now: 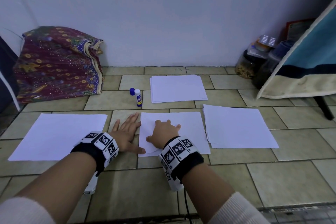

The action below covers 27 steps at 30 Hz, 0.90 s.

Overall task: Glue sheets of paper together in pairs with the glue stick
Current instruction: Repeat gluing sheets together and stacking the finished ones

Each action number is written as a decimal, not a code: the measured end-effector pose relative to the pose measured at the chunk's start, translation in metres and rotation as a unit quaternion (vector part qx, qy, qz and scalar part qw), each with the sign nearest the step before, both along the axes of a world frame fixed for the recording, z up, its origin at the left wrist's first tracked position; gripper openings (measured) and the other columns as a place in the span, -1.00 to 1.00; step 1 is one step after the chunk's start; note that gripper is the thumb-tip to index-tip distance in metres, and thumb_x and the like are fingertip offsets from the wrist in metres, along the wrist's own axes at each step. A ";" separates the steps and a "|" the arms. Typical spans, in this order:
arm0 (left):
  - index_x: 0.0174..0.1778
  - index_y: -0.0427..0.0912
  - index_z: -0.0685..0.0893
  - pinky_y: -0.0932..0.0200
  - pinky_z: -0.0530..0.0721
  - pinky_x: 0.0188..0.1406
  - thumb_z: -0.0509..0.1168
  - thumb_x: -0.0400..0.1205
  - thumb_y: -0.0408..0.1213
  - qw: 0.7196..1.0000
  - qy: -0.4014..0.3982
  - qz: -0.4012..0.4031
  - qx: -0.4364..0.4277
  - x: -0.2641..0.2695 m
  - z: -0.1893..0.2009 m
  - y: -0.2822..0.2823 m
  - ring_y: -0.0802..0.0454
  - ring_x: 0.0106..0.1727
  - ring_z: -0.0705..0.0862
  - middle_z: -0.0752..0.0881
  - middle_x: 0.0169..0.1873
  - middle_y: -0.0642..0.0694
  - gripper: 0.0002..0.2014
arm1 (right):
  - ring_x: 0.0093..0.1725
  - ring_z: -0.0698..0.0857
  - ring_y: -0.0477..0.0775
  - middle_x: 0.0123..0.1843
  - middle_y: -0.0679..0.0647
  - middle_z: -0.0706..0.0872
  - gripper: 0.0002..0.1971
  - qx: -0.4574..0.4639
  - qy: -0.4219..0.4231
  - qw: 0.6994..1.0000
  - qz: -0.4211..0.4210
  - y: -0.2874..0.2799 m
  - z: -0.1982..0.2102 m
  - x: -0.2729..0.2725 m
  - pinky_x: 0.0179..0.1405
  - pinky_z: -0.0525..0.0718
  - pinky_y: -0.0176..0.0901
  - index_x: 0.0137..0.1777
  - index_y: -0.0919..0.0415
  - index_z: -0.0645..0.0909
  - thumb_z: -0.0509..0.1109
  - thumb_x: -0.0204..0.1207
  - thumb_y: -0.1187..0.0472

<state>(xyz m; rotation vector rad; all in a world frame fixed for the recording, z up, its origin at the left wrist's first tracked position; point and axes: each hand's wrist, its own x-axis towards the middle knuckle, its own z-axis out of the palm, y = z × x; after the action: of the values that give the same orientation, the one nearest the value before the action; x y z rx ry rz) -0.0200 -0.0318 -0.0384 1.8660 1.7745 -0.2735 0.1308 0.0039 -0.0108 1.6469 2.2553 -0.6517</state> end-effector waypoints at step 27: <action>0.68 0.02 -0.27 -0.10 -0.44 0.58 0.36 0.50 0.25 1.000 0.005 0.003 -0.003 0.001 0.001 -0.001 0.14 0.61 -0.47 -0.47 0.61 0.04 0.08 | 0.46 0.42 0.20 0.51 0.28 0.42 -0.44 0.004 -0.005 0.999 0.041 0.008 -0.017 0.006 0.50 0.18 0.32 0.44 0.17 0.41 0.27 0.53 -0.14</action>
<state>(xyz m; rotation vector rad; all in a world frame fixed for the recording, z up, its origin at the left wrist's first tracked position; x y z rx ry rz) -0.0190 -0.0327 -0.0378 1.8574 1.7845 -0.2852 0.1365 0.0123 -0.0275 1.5477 2.3085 -0.6141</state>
